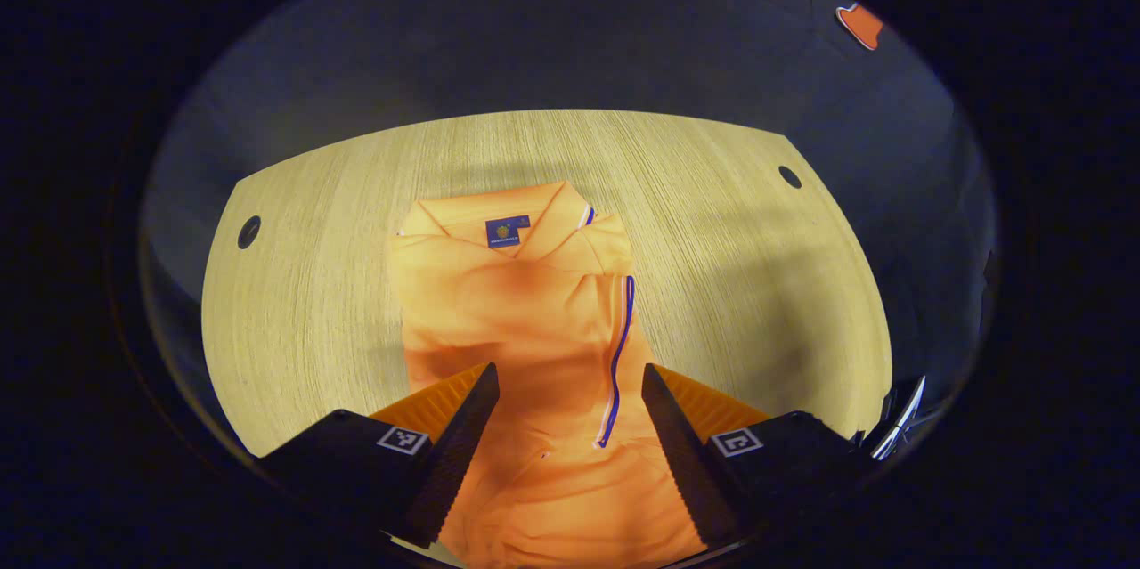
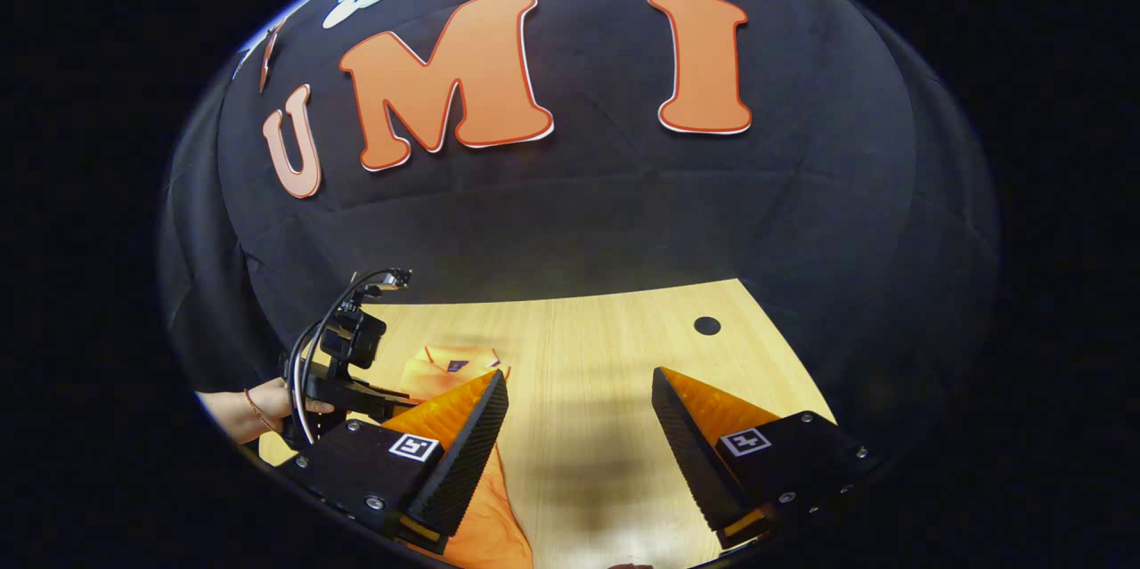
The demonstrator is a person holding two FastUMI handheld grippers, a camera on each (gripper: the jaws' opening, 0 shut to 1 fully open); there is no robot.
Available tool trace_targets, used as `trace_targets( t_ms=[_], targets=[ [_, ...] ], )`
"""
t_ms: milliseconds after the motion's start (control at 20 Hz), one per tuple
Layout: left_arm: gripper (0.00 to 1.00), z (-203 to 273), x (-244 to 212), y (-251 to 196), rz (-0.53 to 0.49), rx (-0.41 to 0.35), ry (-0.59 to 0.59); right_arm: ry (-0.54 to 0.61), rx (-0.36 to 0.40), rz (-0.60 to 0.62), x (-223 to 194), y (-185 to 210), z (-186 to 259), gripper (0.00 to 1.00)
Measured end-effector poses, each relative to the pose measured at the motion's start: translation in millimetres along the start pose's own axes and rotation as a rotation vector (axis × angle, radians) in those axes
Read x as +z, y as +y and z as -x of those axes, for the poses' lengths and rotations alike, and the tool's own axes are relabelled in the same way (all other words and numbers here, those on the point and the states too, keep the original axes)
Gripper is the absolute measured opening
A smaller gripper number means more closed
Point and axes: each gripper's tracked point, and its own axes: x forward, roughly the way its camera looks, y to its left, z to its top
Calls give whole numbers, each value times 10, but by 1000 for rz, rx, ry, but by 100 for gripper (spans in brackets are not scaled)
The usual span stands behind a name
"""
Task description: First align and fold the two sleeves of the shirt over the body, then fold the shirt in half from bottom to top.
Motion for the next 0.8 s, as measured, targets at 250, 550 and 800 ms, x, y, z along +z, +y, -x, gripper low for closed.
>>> trace_targets(
  t_ms=[250, 550, 800],
  targets=[
    [98, 462, -152, 369, 45, 39, -49, 42, 42, 17, -114, 385, -130, 99],
    [98, 958, -757, 845, 37, 148, -87, 167, 95, 75, -651, 993, -184, 99],
    [98, 1154, -1592, 1000, 48, 162, -19, 331, 100, 135, -1406, 1240, -38, 99]
  ],
)
